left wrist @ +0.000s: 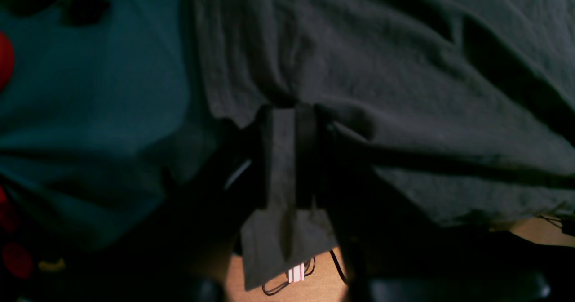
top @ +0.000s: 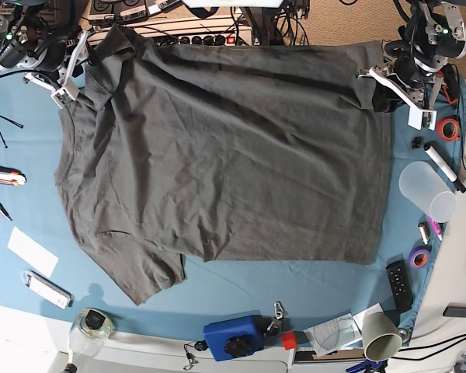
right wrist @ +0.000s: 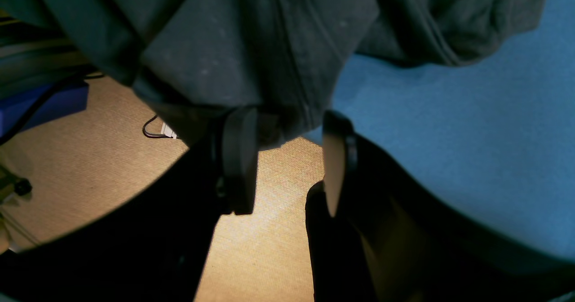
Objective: Fold the T-shirt properly
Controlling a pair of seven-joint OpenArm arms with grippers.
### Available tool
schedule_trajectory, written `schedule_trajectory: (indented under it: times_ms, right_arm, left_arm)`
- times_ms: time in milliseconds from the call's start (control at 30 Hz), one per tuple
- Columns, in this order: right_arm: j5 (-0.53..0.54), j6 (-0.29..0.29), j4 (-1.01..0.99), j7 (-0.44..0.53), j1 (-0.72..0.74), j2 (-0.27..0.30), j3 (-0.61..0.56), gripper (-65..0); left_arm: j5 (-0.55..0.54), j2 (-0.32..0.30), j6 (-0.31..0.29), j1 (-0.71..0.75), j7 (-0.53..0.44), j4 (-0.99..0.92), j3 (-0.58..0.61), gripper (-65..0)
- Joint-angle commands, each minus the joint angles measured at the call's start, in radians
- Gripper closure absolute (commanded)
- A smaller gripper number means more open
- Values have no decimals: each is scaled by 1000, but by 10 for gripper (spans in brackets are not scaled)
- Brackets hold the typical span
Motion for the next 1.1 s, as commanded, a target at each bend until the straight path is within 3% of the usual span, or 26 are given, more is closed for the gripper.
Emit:
schedule_trajectory:
  times_ms: [0, 400, 567, 600, 833, 1067]
  right_arm:
    - [6, 1, 13, 9, -11, 16, 7, -240]
    - [41, 1, -106, 9, -44, 14, 2, -225]
    - [40, 1, -165, 9, -43, 14, -65, -11]
    - [40, 1, -165, 9, -43, 14, -79, 0]
    - [51, 1, -122, 94, -41, 14, -95, 0]
    - [121, 1, 56, 125, -41, 13, -95, 0]
  left_arm:
    - [-11, -8, -1, 0, -22, 19, -4, -100]
    - [-11, -8, -1, 0, -22, 19, -4, -100]
    - [-11, -8, -1, 0, -22, 19, -4, -100]
    - [-11, -8, -1, 0, -22, 19, -4, -100]
    - [-11, -8, -1, 0, -22, 19, -4, -100]
    - [-11, -8, -1, 0, -22, 19, -4, -99]
